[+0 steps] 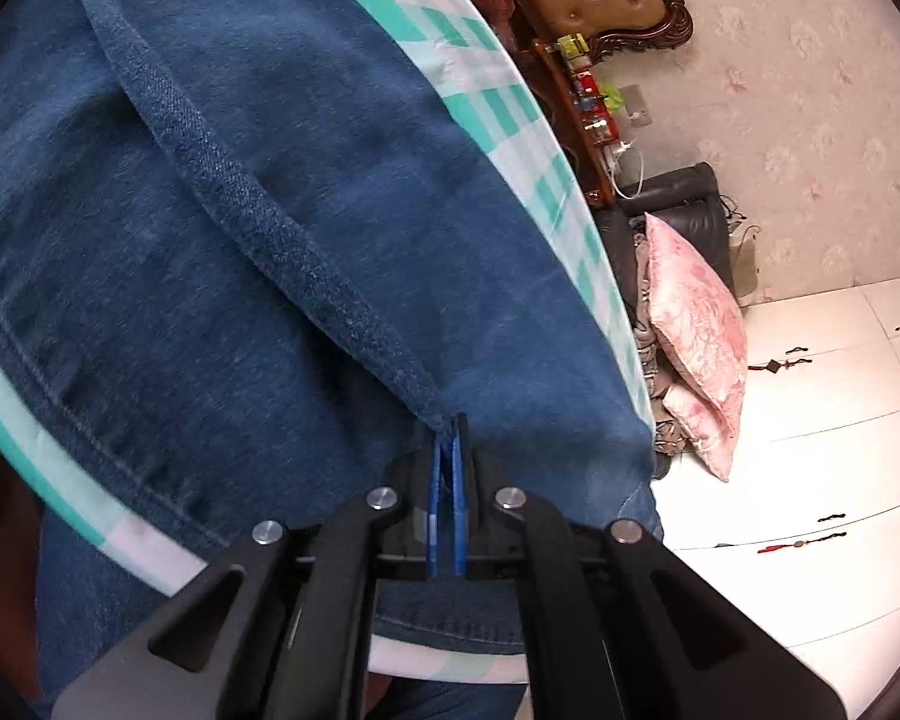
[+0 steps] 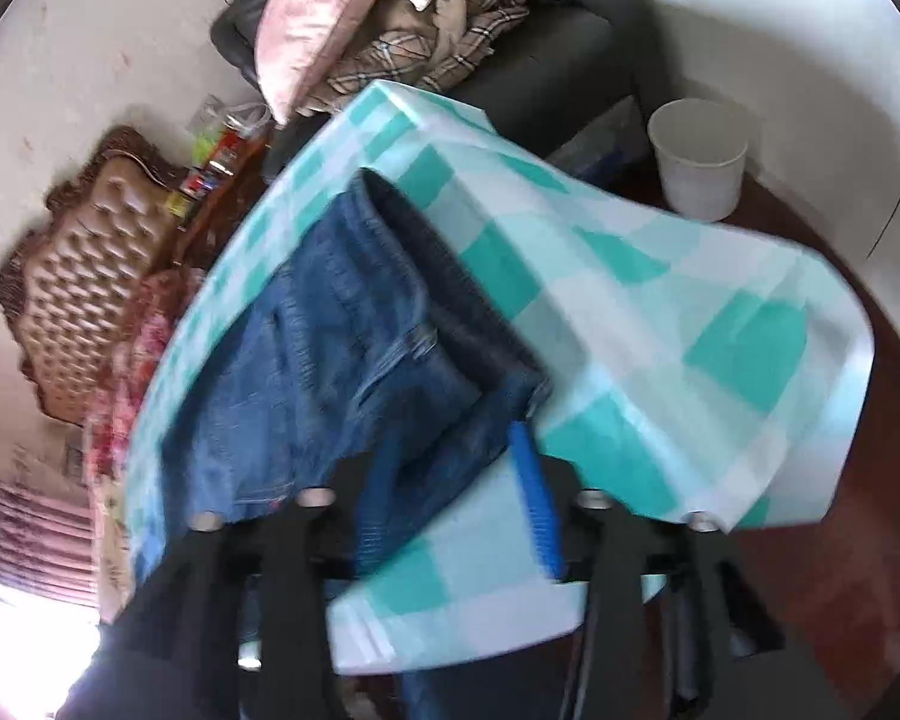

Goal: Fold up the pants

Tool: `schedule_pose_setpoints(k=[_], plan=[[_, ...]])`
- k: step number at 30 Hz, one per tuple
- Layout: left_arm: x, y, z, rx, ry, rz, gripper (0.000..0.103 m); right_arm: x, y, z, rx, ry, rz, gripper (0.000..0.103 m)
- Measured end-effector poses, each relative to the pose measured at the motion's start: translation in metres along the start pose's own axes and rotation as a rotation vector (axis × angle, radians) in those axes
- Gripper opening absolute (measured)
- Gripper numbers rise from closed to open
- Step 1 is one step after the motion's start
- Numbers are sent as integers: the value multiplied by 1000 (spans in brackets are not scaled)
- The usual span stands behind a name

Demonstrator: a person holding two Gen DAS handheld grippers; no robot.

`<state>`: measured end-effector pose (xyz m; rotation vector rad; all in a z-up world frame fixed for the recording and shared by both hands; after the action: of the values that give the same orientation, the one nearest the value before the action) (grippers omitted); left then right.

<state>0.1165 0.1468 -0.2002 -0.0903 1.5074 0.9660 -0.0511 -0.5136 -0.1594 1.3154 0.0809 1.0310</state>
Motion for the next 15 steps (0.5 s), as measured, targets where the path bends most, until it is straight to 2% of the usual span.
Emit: schedule_pose_setpoints(k=[2,6,8,10,12,14,15], plan=[[0,-2,2,0,8,-5,3,10,-7,-4,17,-21,44,49],[2,-4,2,-1,35,-18,4,25,-24,-5,65,-36,59,49],[5,-1,0,-4,40,-24,11,36,-32,-3,72,-33,61,49],[8,0,2,-7,40,-22,27,40,-37,1,72,-39,52,49],[14,-6,8,-2,56,-16,29,39,-47,5,86,-61,35,49],[19,-12,15,4,70,-4,7,47,-47,9,76,-10,-25,15],[19,-12,19,4,71,5,2,51,-43,10,70,-1,-13,6]])
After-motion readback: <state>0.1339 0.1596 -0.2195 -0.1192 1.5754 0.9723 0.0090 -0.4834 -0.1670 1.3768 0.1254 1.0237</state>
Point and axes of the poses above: each gripper's, at about its wrist camera, not at the fingertips, and y roughly against the way its jaws point, x to its left, z to its top, the point moved 3 cm from there along -y, roughly the way its jaws point, and after that the axes turned 6 degrees about -z, right-handed, at the moved point
